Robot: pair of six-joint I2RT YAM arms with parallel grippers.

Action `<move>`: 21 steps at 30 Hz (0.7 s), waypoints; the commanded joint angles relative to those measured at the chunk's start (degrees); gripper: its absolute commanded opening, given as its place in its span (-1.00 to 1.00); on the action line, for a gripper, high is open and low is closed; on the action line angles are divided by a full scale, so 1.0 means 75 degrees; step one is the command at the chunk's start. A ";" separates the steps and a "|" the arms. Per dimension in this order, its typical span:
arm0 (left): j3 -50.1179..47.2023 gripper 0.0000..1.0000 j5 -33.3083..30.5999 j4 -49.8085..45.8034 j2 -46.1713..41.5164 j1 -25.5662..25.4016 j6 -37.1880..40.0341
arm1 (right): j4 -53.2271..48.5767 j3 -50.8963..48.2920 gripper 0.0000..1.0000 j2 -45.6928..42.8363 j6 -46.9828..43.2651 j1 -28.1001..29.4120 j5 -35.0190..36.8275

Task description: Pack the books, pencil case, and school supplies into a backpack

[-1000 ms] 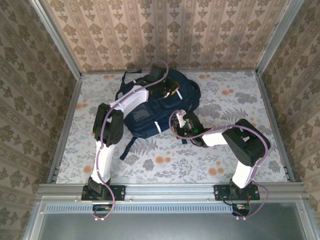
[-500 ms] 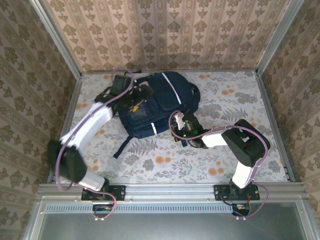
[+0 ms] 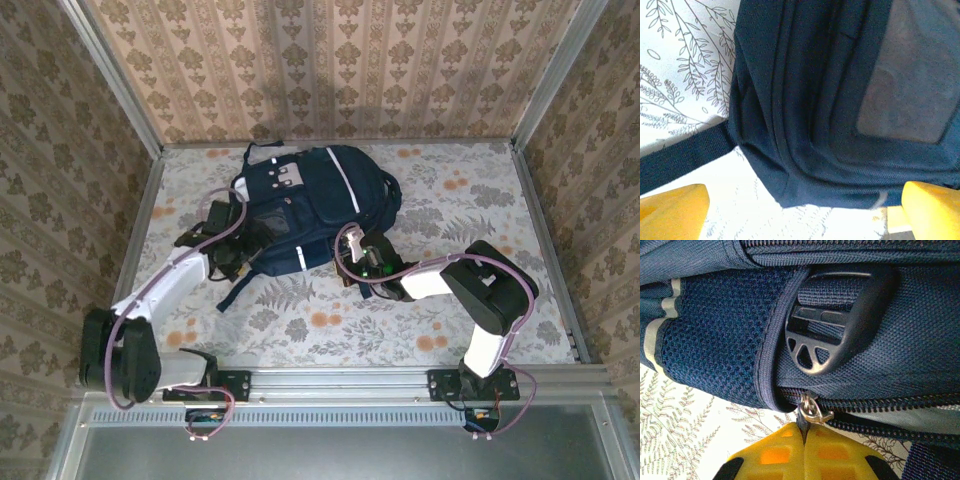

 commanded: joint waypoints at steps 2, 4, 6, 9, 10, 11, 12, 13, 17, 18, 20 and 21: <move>0.0103 1.00 -0.0184 0.0521 0.0628 0.0067 -0.0059 | 0.0436 -0.0109 -1.00 -0.0081 0.0252 0.0057 -0.0237; 0.0066 1.00 -0.0433 0.0935 0.0903 0.0058 -0.0061 | 0.0578 -0.0127 -1.00 -0.0010 0.0341 0.0068 -0.0334; 0.0048 1.00 -0.0599 0.1348 0.1269 0.0076 -0.0074 | 0.0743 -0.0118 -1.00 0.0089 0.0448 0.0069 -0.0477; 0.0191 0.78 -0.0785 0.1584 0.1952 0.0084 -0.0127 | 0.0864 -0.0092 -1.00 0.0208 0.0575 0.0072 -0.0667; 0.0132 0.50 -0.0742 0.1840 0.2096 0.0091 -0.0173 | 0.0888 -0.0092 -1.00 0.0217 0.0575 0.0069 -0.0717; 0.0067 0.19 -0.0765 0.2008 0.2168 0.0060 -0.0256 | 0.0878 -0.0101 -1.00 0.0214 0.0582 0.0069 -0.0726; -0.0001 -0.16 -0.0812 0.2163 0.2218 0.0027 -0.0351 | 0.0865 -0.0105 -1.00 0.0211 0.0576 0.0069 -0.0727; -0.0035 -0.44 -0.0821 0.2306 0.2275 0.0009 -0.0387 | 0.0858 -0.0112 -1.00 0.0209 0.0583 0.0069 -0.0726; 0.0199 -1.00 -0.0906 0.1992 0.2583 0.0008 -0.0242 | 0.0735 -0.0098 -1.00 0.0181 0.0541 0.0069 -0.0662; 0.0203 -1.00 -0.0937 0.1931 0.2620 0.0013 -0.0208 | 0.0653 -0.0084 -1.00 0.0187 0.0532 0.0058 -0.0572; 0.0146 -1.00 -0.0990 0.1875 0.2667 0.0052 -0.0183 | 0.0588 -0.0103 -1.00 0.0169 0.0548 0.0012 -0.0385; 0.0110 -1.00 -0.1036 0.1840 0.2670 0.0065 -0.0176 | 0.0548 -0.0112 -1.00 0.0159 0.0571 -0.0027 -0.0311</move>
